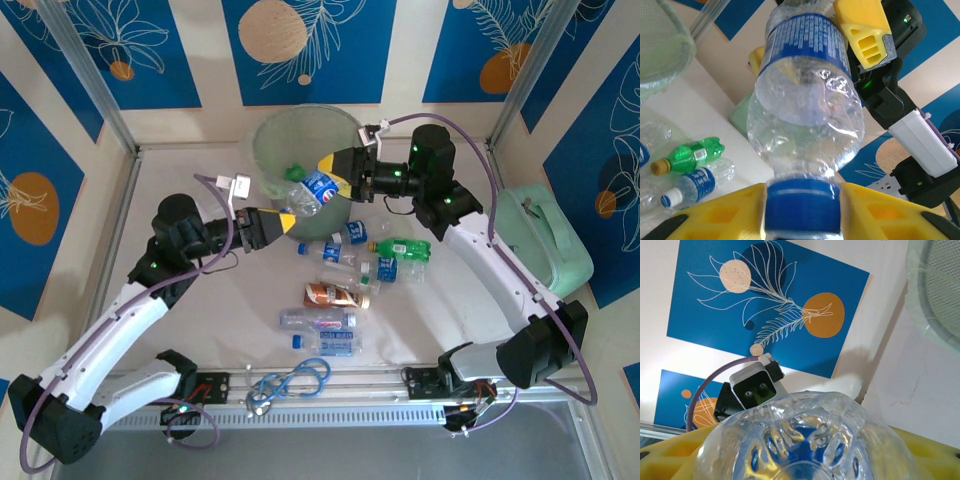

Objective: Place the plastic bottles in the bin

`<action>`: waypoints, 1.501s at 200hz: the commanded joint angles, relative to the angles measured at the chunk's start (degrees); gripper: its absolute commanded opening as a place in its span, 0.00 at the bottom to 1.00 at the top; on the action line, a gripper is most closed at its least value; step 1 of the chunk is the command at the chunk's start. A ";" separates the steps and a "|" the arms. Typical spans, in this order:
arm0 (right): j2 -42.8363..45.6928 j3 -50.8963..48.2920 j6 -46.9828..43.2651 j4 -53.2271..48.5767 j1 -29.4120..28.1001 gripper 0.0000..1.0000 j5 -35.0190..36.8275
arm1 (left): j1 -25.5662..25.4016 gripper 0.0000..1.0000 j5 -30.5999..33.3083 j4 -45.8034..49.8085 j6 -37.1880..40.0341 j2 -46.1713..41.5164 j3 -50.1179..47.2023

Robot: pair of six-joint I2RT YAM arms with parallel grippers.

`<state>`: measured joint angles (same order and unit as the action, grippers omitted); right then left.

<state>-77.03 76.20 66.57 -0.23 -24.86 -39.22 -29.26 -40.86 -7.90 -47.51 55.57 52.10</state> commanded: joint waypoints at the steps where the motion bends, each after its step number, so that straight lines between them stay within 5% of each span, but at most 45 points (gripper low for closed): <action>1: 0.00 -0.68 1.78 2.82 -0.63 0.51 -1.93 | 0.43 0.33 -1.68 -7.45 -2.43 0.97 -0.94; 45: -0.30 -0.63 1.74 2.39 -1.00 0.54 -1.43 | 0.43 0.20 -1.20 -9.91 -3.05 2.08 -0.88; 69: 0.42 1.05 -1.01 -3.30 -0.25 0.86 1.21 | 0.43 0.17 0.86 -8.42 -1.70 2.24 -0.51; 88: 1.79 5.23 -7.69 -18.03 1.52 1.00 10.02 | 0.51 0.17 4.45 -4.31 0.86 2.01 0.81; 103: 2.76 8.09 -11.53 -29.50 4.22 0.99 18.62 | 0.76 0.18 8.64 -1.04 2.71 1.80 2.62; 143: 7.21 3.64 -11.54 -40.84 13.60 0.99 26.56 | 1.39 0.17 22.40 10.42 7.29 5.69 12.97; 271: 14.47 -5.80 -12.86 -45.16 18.22 0.97 26.99 | 1.90 0.15 35.67 24.92 8.97 31.02 37.79; 283: 14.46 -5.81 -12.83 -45.22 18.52 0.96 26.68 | 2.05 0.23 35.89 26.27 9.39 32.85 39.82; 300: 14.61 -5.56 -12.82 -45.52 18.93 0.96 26.49 | 2.23 0.49 36.58 29.25 9.65 34.83 42.73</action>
<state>-63.22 70.37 54.78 -44.18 -6.59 -11.97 -27.88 -6.94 17.54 -39.35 88.38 89.78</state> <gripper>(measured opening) 0.965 0.365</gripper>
